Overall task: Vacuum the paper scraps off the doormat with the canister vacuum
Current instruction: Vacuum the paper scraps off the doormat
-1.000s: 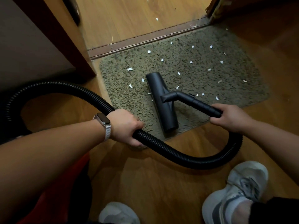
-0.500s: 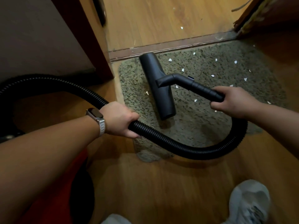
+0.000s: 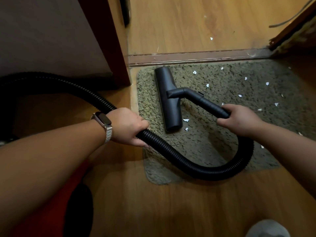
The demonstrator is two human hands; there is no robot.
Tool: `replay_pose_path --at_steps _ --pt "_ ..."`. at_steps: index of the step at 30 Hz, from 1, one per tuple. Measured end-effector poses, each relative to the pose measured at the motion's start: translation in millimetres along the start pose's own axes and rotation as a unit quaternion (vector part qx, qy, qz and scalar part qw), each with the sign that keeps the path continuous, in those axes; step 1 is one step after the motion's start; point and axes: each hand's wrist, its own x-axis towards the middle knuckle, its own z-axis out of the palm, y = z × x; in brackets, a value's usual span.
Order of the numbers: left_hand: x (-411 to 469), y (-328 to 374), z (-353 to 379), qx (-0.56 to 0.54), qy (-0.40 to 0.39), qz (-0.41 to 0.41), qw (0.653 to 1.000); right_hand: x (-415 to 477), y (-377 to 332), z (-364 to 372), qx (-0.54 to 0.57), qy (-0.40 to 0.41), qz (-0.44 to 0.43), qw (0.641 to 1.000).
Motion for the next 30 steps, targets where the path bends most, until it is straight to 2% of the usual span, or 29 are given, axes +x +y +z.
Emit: replay_pose_path --at_steps 5,11,16,22,30 --pt "0 4 1 -0.004 -0.041 -0.005 0.999 10 -16 -2 -0.011 -0.024 -0.024 0.999" --pt "3 -1 2 0.002 0.002 0.01 1.0 1 -2 2 0.007 -0.005 -0.014 1.0" --pt "3 3 5 0.0 -0.02 0.01 1.0 -9 12 8 0.008 -0.001 0.011 1.0" --pt "4 10 1 0.03 -0.082 -0.008 0.996 -19 -4 6 -0.01 -0.034 -0.019 0.999" --pt "3 22 -31 0.025 -0.043 -0.051 0.997 -32 -22 -30 -0.097 -0.042 -0.061 0.993"
